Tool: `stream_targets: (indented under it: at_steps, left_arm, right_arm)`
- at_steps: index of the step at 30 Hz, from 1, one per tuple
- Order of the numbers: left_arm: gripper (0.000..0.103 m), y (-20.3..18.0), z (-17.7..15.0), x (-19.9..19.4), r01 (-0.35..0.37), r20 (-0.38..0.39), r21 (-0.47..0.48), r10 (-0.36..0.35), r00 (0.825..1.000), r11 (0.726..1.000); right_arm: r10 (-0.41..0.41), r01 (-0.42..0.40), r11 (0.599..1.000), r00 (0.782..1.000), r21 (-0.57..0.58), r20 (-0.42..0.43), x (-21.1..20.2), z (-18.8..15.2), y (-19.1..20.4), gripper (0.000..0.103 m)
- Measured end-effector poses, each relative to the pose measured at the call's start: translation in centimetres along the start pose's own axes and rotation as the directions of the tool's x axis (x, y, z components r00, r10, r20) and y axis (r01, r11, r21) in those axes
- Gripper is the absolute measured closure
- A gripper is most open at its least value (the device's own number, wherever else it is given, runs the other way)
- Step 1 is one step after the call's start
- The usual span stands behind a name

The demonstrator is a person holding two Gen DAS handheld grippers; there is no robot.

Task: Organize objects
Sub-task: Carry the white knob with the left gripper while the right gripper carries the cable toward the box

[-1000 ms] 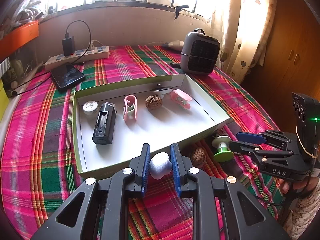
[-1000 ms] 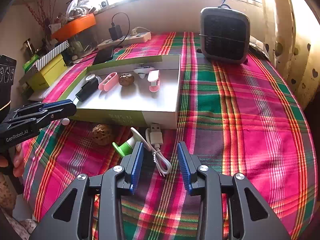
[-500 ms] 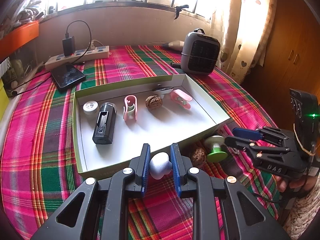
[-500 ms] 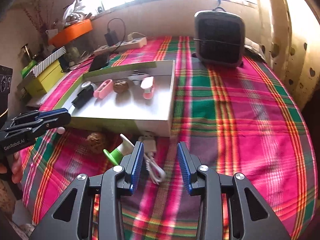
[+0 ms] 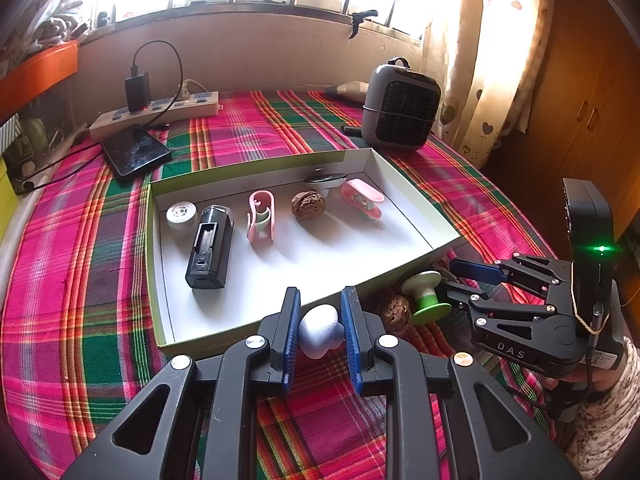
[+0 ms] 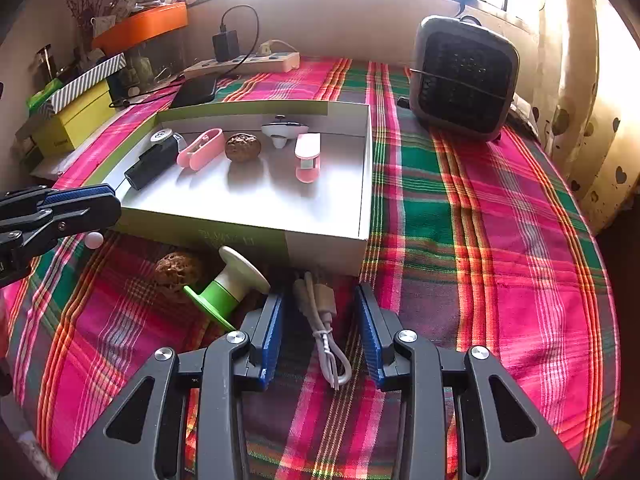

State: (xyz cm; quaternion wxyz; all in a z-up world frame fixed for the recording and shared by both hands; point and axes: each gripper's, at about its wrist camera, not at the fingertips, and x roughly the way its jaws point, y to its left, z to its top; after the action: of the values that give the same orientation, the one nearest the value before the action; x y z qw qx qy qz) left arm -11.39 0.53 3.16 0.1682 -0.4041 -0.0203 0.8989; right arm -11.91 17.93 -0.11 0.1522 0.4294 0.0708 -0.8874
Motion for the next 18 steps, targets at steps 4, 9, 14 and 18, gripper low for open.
stream_targets:
  at_steps: [4,9,14,18]
  left_arm:
    - [0.084,0.1,0.0,0.0,-0.001,0.000,0.000,0.001,1.000,1.000]
    - [0.084,0.1,0.0,0.0,0.000,0.000,0.000,0.000,1.000,1.000]
    - [0.084,0.1,0.1,0.0,0.001,0.000,0.000,-0.001,1.000,1.000]
    - [0.084,0.2,0.2,-0.2,0.004,0.004,0.003,-0.004,1.000,1.000]
  right_arm:
    - [-0.004,0.004,1.000,1.000,-0.013,0.004,-0.1,0.0,0.3,0.079]
    - [-0.008,0.009,1.000,1.000,-0.019,0.006,-0.2,-0.1,0.5,0.082]
    - [0.004,-0.004,1.000,1.000,0.006,0.020,-0.7,0.0,0.2,0.083]
    - [0.017,-0.018,0.999,0.999,0.038,0.039,-1.5,0.2,-0.1,0.083]
